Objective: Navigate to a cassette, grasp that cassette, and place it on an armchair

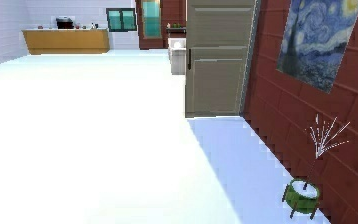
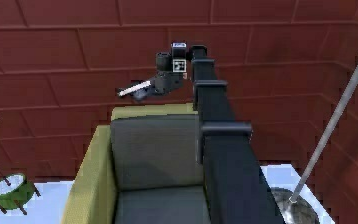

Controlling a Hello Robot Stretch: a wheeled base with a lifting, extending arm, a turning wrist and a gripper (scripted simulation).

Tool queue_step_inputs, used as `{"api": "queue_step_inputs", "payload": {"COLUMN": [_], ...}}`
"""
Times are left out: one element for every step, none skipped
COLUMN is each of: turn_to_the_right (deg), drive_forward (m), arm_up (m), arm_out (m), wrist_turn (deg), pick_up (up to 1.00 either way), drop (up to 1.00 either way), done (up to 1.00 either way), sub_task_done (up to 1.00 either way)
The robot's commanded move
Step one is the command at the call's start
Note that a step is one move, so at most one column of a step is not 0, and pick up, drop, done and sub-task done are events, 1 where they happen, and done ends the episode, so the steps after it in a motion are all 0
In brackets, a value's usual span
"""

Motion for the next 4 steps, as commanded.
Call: {"api": "queue_step_inputs", "payload": {"turn_to_the_right": [0.0,0.0,0.0,0.0], "drive_forward": [0.0,0.0,0.0,0.0], "arm_up": [0.0,-0.46,-0.32,0.0], "arm_out": [0.0,0.0,0.0,0.0], "wrist_turn": [39.0,0.0,0.0,0.0], "pick_up": [0.0,0.0,0.0,0.0], "drop": [0.0,0.0,0.0,1.0], "done": [0.0,0.0,0.0,0.0], "sub_task_done": [0.0,0.0,0.0,0.0]}}
